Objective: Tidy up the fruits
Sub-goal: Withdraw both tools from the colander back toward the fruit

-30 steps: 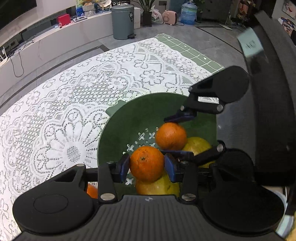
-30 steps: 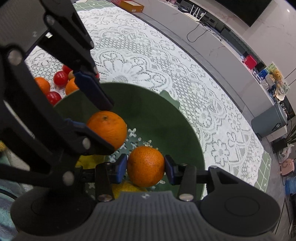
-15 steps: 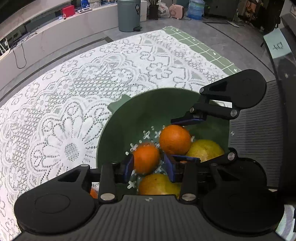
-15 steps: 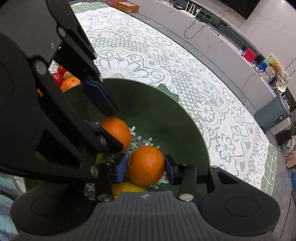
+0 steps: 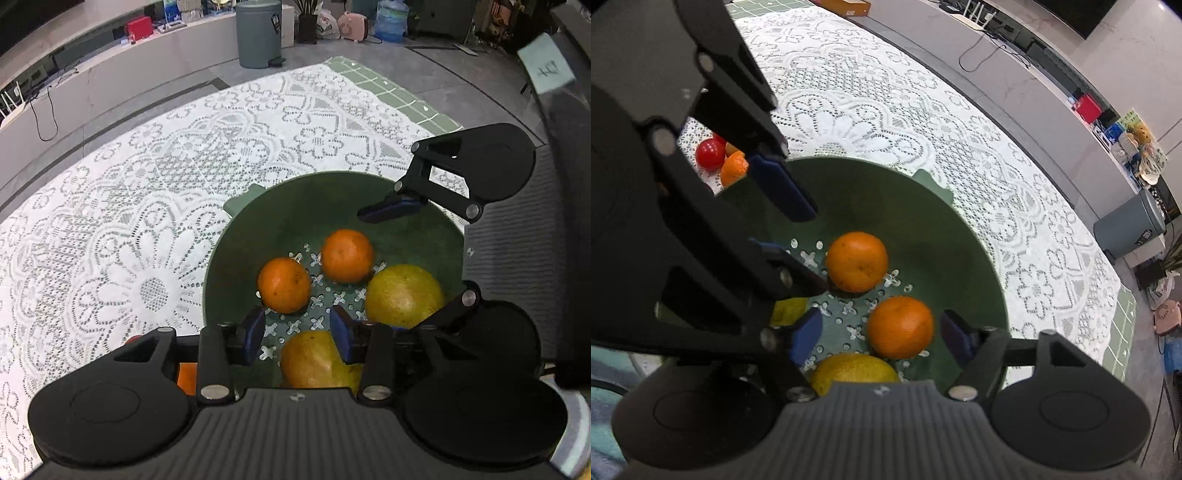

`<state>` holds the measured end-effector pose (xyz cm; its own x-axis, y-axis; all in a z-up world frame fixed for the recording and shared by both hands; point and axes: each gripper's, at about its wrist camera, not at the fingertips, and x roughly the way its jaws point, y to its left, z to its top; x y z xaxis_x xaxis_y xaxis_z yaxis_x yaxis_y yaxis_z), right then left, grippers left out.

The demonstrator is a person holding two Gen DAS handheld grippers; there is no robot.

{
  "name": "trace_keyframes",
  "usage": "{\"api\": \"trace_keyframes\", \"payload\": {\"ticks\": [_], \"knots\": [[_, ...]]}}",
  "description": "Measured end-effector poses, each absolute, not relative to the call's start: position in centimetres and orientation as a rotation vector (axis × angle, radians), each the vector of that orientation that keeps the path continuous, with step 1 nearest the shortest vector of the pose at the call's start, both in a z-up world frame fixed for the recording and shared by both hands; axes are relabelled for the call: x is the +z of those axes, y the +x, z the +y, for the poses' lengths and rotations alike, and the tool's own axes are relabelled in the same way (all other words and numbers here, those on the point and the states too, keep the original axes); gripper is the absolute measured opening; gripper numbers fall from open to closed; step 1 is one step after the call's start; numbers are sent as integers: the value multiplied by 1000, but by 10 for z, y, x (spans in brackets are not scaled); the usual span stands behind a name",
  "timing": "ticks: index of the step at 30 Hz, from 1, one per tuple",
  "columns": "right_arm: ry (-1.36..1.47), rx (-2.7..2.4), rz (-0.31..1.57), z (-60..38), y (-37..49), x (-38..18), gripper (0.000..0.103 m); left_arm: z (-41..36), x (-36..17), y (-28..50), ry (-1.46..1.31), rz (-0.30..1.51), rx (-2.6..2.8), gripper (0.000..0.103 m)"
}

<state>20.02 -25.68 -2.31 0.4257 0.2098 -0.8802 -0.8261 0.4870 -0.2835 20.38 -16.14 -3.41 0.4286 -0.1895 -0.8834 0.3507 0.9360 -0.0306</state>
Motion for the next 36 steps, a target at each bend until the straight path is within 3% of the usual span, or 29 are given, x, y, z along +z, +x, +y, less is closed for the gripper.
{"api": "trace_keyframes", "payload": {"ticks": [11, 21, 36], "knots": [[-778, 657, 876, -253, 180, 12, 79, -138, 1, 164, 141, 988, -320, 59], [-489, 550, 849, -251, 149, 32, 84, -97, 17, 133, 78, 929, -226, 59], [-196, 516, 864, -196, 100, 17, 91, -34, 24, 98, 20, 884, -93, 60]]}}
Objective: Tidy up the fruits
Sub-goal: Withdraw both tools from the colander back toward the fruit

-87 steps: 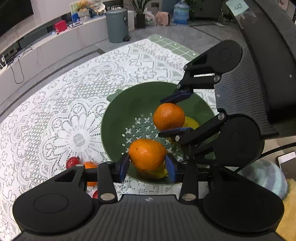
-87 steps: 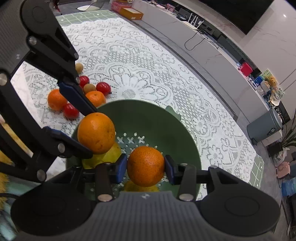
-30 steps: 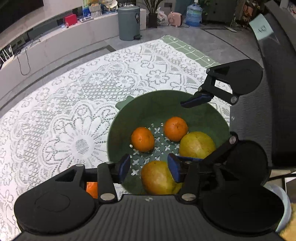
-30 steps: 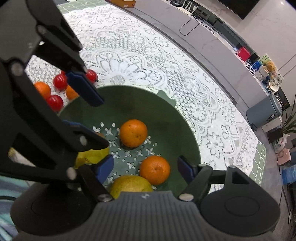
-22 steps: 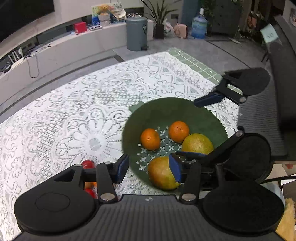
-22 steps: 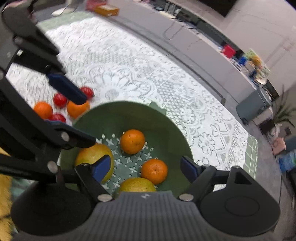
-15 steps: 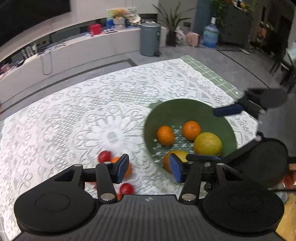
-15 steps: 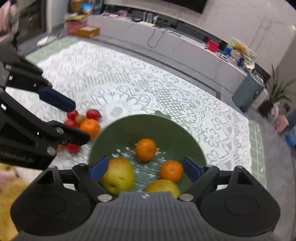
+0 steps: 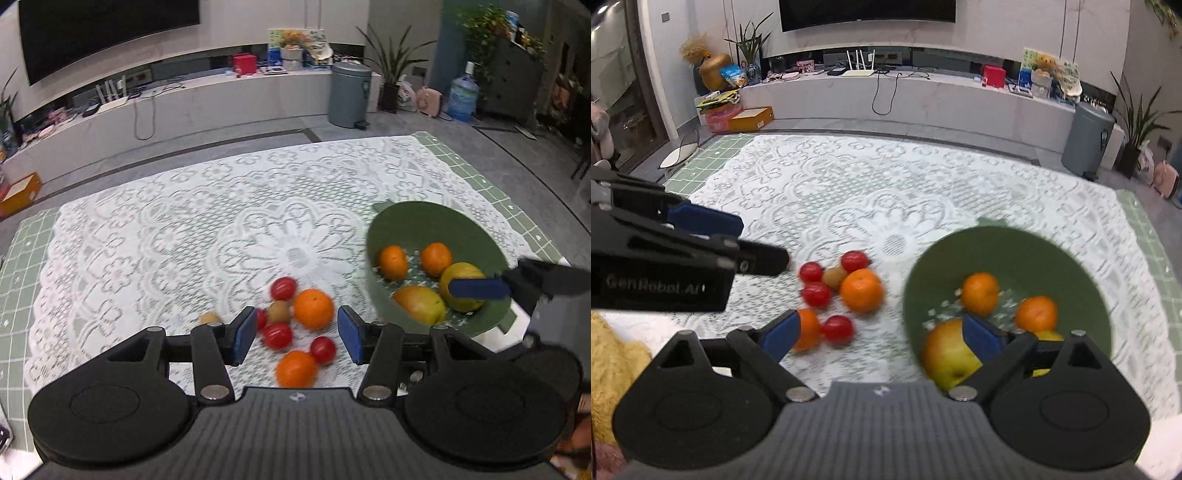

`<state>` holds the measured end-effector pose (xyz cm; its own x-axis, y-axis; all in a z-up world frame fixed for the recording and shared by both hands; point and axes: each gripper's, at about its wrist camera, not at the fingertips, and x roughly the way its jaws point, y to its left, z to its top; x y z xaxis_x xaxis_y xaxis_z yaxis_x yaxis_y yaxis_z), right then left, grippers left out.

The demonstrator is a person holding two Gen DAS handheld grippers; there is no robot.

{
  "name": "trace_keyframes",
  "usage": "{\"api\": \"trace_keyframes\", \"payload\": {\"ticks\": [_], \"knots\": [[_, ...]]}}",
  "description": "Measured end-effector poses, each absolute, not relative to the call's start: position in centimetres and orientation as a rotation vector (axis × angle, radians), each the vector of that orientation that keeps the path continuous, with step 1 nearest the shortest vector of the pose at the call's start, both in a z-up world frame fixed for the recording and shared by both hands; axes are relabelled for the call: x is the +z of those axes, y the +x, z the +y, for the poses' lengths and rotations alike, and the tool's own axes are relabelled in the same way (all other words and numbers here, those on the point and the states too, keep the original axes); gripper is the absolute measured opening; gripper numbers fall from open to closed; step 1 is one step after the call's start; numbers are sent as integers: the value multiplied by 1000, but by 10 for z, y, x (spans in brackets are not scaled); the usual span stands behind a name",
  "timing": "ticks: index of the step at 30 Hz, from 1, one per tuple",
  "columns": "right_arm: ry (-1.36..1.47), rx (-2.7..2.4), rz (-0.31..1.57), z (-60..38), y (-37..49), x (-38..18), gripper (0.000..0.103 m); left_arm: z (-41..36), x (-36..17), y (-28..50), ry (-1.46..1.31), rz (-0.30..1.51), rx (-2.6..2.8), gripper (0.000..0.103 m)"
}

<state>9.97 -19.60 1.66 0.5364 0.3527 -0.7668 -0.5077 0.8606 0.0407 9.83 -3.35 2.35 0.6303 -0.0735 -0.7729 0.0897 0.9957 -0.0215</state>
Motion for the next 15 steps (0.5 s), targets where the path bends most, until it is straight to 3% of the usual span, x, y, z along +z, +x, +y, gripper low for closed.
{"api": "trace_keyframes", "payload": {"ticks": [9, 15], "knots": [[-201, 497, 853, -165, 75, -5, 90, 4, 7, 81, -12, 900, -48, 60], [-201, 489, 881, -160, 74, -21, 78, 20, -8, 76, -59, 919, -84, 60]]}}
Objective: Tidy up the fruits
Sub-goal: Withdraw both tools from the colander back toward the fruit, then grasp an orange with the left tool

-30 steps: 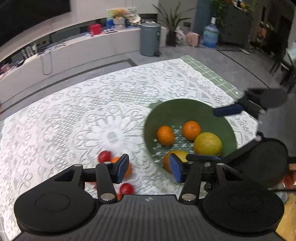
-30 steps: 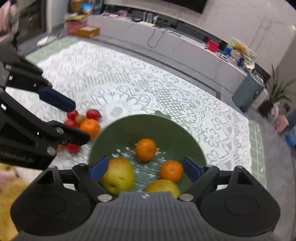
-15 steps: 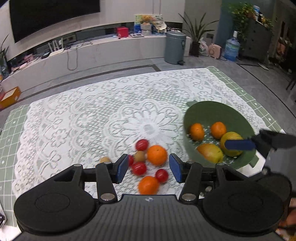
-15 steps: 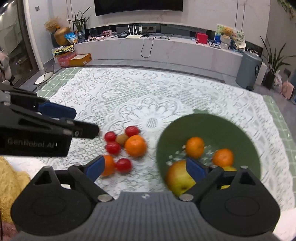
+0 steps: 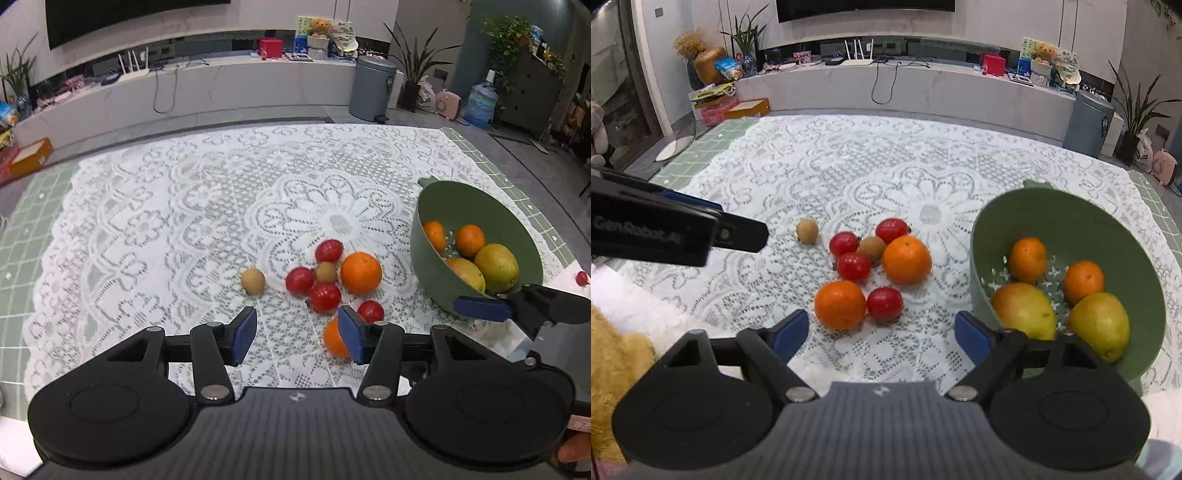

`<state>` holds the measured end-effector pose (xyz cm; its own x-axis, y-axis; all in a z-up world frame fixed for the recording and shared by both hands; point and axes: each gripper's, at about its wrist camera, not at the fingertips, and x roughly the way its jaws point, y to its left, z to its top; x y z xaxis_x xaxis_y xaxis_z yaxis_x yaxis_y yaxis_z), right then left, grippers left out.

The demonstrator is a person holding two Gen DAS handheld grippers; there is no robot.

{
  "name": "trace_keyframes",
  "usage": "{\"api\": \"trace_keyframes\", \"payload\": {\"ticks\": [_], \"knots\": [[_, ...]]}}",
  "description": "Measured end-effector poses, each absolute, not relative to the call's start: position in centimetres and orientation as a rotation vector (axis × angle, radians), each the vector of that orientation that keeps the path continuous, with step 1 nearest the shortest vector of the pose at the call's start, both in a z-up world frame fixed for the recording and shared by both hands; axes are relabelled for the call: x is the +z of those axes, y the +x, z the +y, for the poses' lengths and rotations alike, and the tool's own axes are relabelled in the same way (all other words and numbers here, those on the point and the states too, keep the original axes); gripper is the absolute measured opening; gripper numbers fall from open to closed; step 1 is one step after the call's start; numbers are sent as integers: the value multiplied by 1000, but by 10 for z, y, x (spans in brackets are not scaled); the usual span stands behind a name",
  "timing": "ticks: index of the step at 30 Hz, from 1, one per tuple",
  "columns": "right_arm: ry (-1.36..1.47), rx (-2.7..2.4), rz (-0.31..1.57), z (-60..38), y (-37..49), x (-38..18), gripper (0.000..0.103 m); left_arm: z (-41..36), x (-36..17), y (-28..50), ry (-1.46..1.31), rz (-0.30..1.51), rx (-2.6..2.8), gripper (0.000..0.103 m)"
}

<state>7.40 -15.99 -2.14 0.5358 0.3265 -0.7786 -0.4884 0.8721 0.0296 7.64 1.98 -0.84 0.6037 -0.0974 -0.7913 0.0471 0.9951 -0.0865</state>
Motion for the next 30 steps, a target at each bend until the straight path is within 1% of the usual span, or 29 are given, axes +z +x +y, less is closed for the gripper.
{"api": "trace_keyframes", "payload": {"ticks": [1, 3, 6, 7, 10, 12, 14, 16, 20, 24, 25, 30], "knots": [[-215, 487, 877, -158, 73, -24, 74, 20, -12, 76, -61, 922, -98, 60], [-233, 486, 872, -155, 73, -28, 69, 20, -19, 74, -62, 927, -115, 60], [-226, 511, 865, -152, 72, -32, 65, 20, -30, 74, -82, 941, -130, 60], [-229, 521, 861, -151, 72, -33, 60, 20, -33, 73, -94, 947, -135, 59], [-251, 507, 837, -146, 71, -34, 52, 23, -41, 75, -141, 962, -150, 57], [-260, 471, 832, -147, 74, -36, 49, 25, -46, 78, -181, 976, -158, 57], [-262, 456, 840, -147, 77, -38, 45, 25, -52, 82, -217, 996, -167, 57], [-266, 456, 848, -146, 78, -40, 38, 25, -57, 86, -250, 1016, -173, 57], [-285, 433, 855, -145, 80, -44, 29, 21, -68, 93, -286, 1047, -175, 57], [-274, 429, 895, -145, 86, -49, 18, 20, -78, 101, -337, 1074, -174, 57], [-268, 428, 903, -145, 87, -51, 17, 19, -80, 103, -346, 1077, -175, 57], [-244, 426, 929, -147, 91, -55, 17, 14, -88, 110, -379, 1088, -172, 57]]}}
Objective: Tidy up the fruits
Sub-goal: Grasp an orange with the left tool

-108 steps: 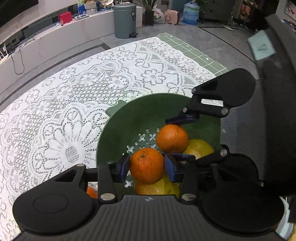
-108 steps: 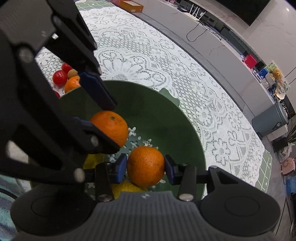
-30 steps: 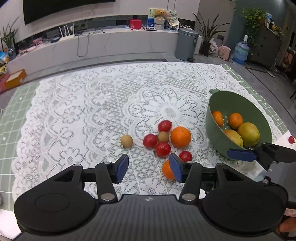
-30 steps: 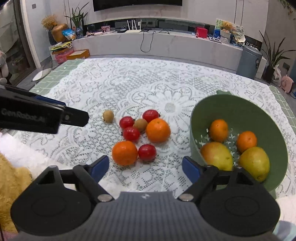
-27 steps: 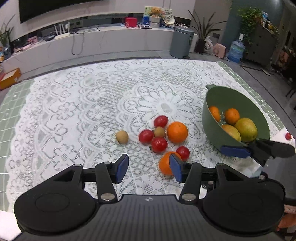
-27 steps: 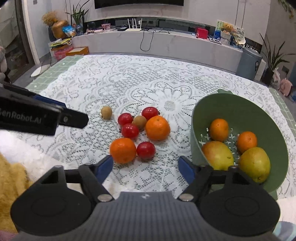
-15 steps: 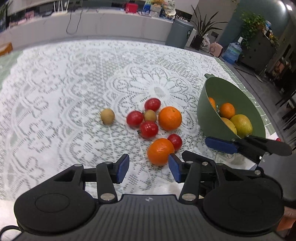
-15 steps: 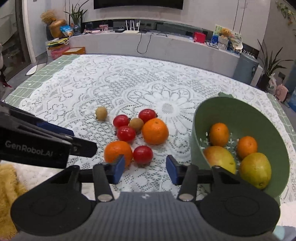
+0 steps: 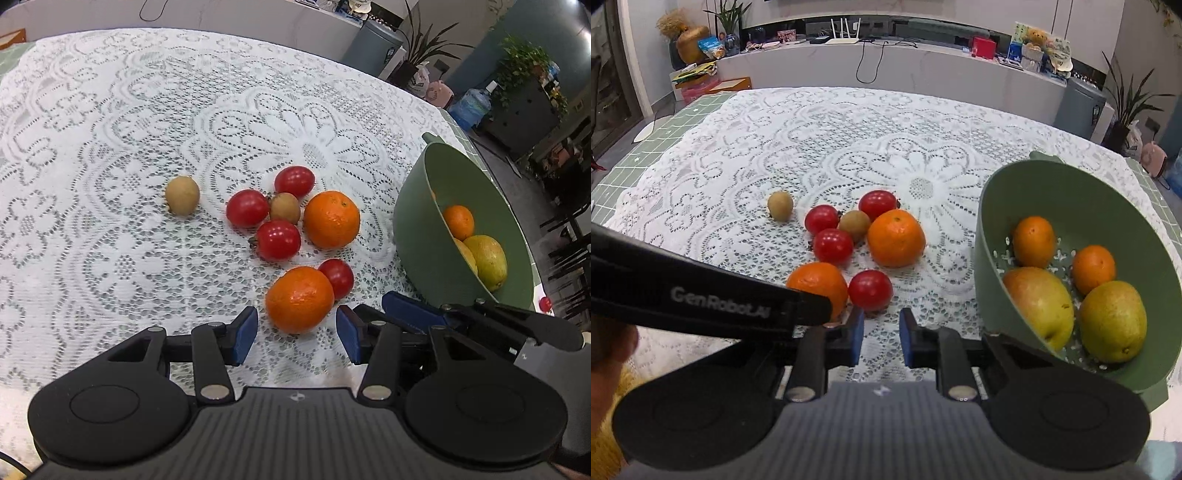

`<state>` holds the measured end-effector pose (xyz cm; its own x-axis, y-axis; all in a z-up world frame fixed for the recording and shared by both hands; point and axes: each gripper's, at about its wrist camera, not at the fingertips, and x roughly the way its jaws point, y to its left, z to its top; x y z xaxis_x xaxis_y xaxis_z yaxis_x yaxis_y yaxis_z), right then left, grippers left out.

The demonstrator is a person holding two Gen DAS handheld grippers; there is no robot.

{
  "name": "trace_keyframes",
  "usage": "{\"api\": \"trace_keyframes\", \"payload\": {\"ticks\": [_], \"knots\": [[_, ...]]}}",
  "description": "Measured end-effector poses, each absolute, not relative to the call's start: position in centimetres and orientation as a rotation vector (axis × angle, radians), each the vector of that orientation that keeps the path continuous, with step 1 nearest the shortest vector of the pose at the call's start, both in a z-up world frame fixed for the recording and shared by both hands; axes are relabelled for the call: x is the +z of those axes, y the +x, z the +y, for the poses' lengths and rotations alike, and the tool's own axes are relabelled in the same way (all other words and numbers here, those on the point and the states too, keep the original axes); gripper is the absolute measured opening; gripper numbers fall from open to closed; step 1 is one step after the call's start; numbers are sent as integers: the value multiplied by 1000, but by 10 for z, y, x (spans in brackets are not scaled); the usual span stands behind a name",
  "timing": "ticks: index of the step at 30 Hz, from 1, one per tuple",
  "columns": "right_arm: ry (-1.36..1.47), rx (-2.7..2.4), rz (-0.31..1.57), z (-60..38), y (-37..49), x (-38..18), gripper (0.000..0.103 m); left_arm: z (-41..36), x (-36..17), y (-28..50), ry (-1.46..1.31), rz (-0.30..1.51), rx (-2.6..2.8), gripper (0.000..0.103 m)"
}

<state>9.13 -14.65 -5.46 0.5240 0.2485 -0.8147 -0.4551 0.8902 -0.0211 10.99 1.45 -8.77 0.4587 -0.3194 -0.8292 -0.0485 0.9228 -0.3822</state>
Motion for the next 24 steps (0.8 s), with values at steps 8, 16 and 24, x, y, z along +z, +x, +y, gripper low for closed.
{"api": "trace_keyframes", "payload": {"ticks": [8, 16, 24], "knots": [[-224, 430, 930, -146, 94, -55, 17, 15, -99, 119, -451, 1112, -157, 53], [-239, 441, 873, -144, 90, -49, 17, 26, -94, 113, -480, 1084, -143, 47], [-327, 447, 809, -127, 101, -46, 19, 44, -80, 108, -432, 1051, -50, 47]]}}
